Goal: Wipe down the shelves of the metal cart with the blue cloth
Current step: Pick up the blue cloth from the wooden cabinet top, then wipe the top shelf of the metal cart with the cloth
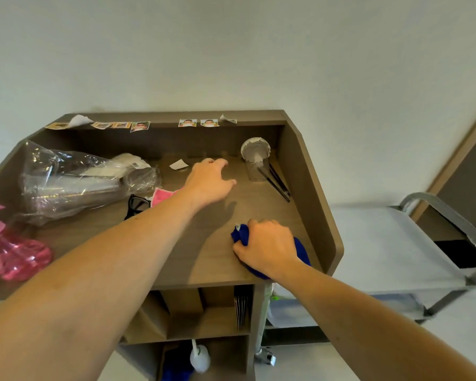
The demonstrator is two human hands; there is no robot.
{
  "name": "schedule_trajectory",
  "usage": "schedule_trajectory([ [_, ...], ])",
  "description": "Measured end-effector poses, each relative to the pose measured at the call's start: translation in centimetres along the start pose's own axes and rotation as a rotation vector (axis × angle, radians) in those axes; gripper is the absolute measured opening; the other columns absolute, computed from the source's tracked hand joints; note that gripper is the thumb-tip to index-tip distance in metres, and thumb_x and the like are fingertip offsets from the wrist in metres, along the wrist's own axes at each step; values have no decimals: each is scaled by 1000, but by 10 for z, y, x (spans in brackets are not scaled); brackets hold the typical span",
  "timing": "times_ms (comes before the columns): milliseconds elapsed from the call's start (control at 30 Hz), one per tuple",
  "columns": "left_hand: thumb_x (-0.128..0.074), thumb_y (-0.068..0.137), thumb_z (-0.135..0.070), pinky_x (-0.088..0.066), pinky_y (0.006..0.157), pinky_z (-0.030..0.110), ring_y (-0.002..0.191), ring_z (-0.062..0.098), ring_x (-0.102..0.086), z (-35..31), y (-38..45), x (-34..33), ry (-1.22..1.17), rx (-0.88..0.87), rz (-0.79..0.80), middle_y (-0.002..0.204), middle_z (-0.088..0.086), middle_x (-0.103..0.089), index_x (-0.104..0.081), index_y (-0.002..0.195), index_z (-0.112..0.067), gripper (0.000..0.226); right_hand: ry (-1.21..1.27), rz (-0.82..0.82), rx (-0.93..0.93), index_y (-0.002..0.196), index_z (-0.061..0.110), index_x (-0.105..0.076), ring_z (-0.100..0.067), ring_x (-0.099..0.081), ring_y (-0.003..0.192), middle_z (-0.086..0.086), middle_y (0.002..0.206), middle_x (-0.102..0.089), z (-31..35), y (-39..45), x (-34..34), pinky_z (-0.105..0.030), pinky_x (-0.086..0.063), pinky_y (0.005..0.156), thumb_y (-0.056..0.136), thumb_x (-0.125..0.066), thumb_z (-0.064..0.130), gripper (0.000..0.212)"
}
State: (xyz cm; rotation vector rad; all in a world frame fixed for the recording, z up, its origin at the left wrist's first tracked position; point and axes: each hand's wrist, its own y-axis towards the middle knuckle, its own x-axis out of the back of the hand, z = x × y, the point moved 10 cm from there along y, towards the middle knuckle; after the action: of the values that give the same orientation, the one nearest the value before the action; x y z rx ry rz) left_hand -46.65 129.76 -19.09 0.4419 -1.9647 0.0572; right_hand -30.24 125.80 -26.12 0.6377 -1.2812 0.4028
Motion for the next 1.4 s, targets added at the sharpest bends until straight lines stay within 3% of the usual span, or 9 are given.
schedule_trajectory([
  [67,-62,87,-48,-39,108,46,134,33,-42,-4,2,15,2,-14,-25,148,10,-44,-47,143,-25,62,11,-34,11,74,26,-45,-14,-52,60,8,64,-50,3,10,16,-30,-37,48,83,-53,60,36],
  [233,-60,87,-48,-40,106,47,132,34,-43,-16,4,45,8,-50,-55,146,9,-46,-47,142,-26,60,-32,-185,-26,77,24,-53,-12,-53,56,8,62,-53,8,35,76,-33,-51,55,86,-52,61,37],
  [400,-61,88,-44,-40,106,47,132,34,-42,-29,5,53,-12,-91,-36,145,11,-47,-47,142,-23,59,-111,-307,-117,79,25,-53,-9,-45,51,10,58,-46,-12,38,131,-30,-39,54,88,-55,57,34],
  [500,-61,88,-43,-41,104,47,129,33,-45,-61,1,44,-34,-172,-17,141,11,-51,-50,139,-23,56,-198,-348,-177,70,25,-44,-8,-40,48,9,55,-42,-33,24,160,-30,-34,53,86,-56,56,37],
  [567,-60,88,-43,-41,104,49,128,32,-46,-91,-5,36,-51,-236,1,138,10,-53,-51,137,-24,54,-215,-358,-223,65,26,-39,-9,-40,48,9,55,-42,-51,10,174,-28,-31,50,85,-55,55,40],
  [667,-59,89,-44,-41,106,50,130,31,-45,-138,-14,24,-65,-283,6,143,8,-50,-48,141,-24,57,-204,-363,-286,71,25,-45,-9,-42,49,9,57,-43,-84,-15,190,-25,-26,46,87,-53,54,34],
  [867,-59,90,-46,-40,105,45,135,30,-42,-237,-34,-6,-65,-324,-35,149,6,-45,-45,143,-24,59,-218,-361,-396,67,23,-40,-13,-48,49,5,57,-51,-169,-75,216,-26,-28,44,87,-50,54,39],
  [1100,-57,89,-45,-40,105,44,136,29,-39,-341,-59,-68,-100,-311,17,149,7,-44,-45,143,-23,59,-232,-309,-432,70,21,-45,-14,-52,50,4,58,-54,-274,-139,235,-28,-35,46,86,-50,53,37],
  [1400,-57,93,-43,-40,107,45,136,30,-37,-388,-76,-130,-42,-203,60,149,8,-43,-44,144,-22,57,-178,-221,-399,73,22,-50,-14,-55,51,5,59,-56,-352,-158,213,-30,-47,50,87,-51,55,36],
])
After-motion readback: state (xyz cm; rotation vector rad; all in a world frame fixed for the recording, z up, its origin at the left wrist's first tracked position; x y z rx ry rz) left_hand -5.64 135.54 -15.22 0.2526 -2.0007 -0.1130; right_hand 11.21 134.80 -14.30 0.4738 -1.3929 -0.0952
